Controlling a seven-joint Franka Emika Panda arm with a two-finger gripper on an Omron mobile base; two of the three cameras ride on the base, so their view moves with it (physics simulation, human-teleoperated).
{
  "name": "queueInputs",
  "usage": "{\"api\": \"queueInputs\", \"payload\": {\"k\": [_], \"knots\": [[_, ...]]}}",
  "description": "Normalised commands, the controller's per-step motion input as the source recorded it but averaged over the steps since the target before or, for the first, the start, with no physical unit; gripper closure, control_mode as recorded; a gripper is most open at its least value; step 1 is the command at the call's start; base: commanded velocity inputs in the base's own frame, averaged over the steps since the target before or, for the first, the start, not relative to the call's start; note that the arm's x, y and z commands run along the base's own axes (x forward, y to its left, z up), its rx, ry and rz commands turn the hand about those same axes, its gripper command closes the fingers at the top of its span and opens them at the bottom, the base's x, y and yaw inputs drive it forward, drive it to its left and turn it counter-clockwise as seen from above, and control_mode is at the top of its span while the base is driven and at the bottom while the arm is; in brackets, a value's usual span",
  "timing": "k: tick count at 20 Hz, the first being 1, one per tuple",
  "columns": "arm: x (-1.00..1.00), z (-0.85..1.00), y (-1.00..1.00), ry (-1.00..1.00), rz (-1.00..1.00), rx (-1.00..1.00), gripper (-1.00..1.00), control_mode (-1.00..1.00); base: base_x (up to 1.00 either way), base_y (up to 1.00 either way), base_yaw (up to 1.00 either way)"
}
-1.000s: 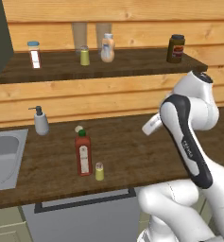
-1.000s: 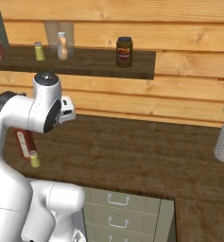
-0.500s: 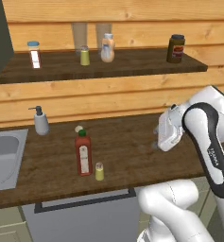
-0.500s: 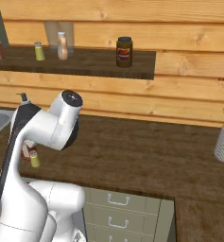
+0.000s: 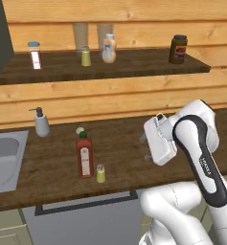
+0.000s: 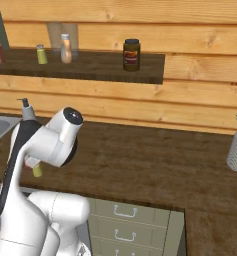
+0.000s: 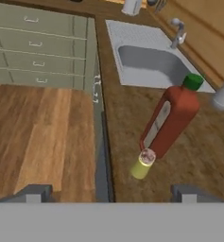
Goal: Put the shaker and condiment bottle from the counter next to their counterparts in the cabinet.
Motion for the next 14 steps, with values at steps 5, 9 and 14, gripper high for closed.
{"api": "queueInputs", "payload": {"k": [5, 9, 14], "knots": [[0.01, -0.22, 0.37, -0.13, -0.01, 0.01, -1.0, -1.0, 0.0, 0.0, 0.0], [0.14, -0.17, 0.29, -0.04, -0.03, 0.04, -1.0, -1.0, 0.0, 0.0, 0.0], [0.24, -0.04, 0.04, 0.02, -0.04, 0.15, -1.0, -1.0, 0.0, 0.0, 0.0]]}}
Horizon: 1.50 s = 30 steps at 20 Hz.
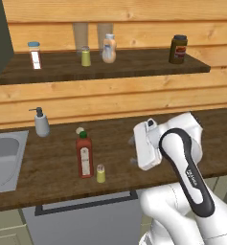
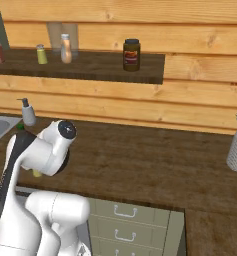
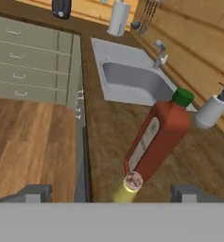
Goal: Put the shaker and condiment bottle from the counter next to their counterparts in the cabinet.
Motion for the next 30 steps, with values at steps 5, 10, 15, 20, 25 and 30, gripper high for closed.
{"api": "queueInputs", "payload": {"k": [5, 10, 15, 20, 25, 30], "knots": [[0.16, -0.26, 0.24, 0.1, -0.08, 0.06, -1.0, -1.0, 0.0, 0.0, 0.0], [0.09, -0.27, 0.28, 0.01, -0.18, 0.07, -1.0, -1.0, 0.0, 0.0, 0.0], [0.15, -0.16, 0.16, 0.01, -0.17, 0.09, -1.0, -1.0, 0.0, 0.0, 0.0], [0.47, -0.17, 0.05, 0.09, 0.0, 0.06, -1.0, -1.0, 0.0, 0.0, 0.0], [0.39, -0.17, 0.05, 0.07, 0.0, 0.08, -1.0, -1.0, 0.0, 0.0, 0.0], [0.28, -0.22, 0.03, 0.05, 0.0, 0.01, -1.0, -1.0, 0.0, 0.0, 0.0]]}}
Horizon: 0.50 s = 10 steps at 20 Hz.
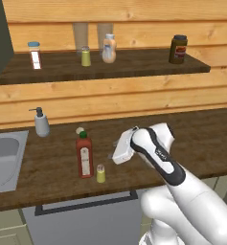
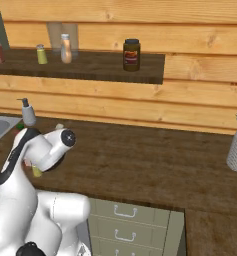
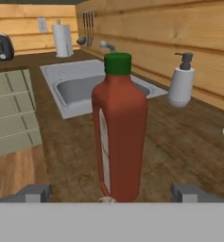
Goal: Put the shaker and condiment bottle from the counter next to their counterparts in the cabinet.
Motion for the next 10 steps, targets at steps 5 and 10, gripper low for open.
{"api": "queueInputs", "payload": {"k": [5, 10], "knots": [[0.1, -0.22, 0.0, 0.0, 0.0, 0.0, -1.0, -1.0, 0.0, 0.0, 0.0], [0.16, -0.22, 0.0, 0.0, 0.0, 0.0, -1.0, -1.0, 0.0, 0.0, 0.0]]}}
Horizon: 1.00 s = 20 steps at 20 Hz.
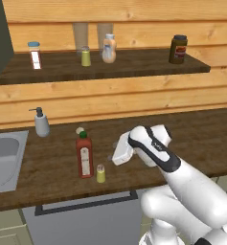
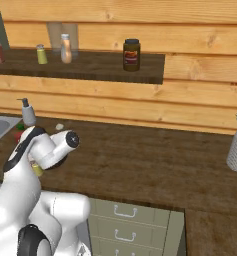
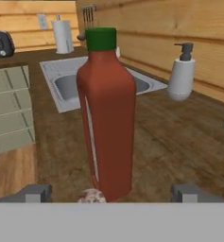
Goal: Put the shaker and condiment bottle from the counter next to their counterparts in the cabinet.
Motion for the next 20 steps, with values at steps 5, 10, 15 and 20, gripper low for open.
{"api": "queueInputs", "payload": {"k": [5, 10, 15, 20], "knots": [[0.2, -0.03, 0.12, 0.0, 0.0, 0.01, -1.0, -1.0, 0.0, 0.0, 0.0], [0.24, 0.0, 0.2, 0.0, 0.01, 0.02, -1.0, -1.0, 0.0, 0.0, 0.0], [0.11, 0.0, 0.28, 0.0, 0.13, 0.0, -1.0, -1.0, 0.0, 0.0, 0.0], [0.16, 0.0, 0.07, 0.0, 0.12, 0.0, -1.0, -1.0, 0.0, 0.0, 0.0]]}}
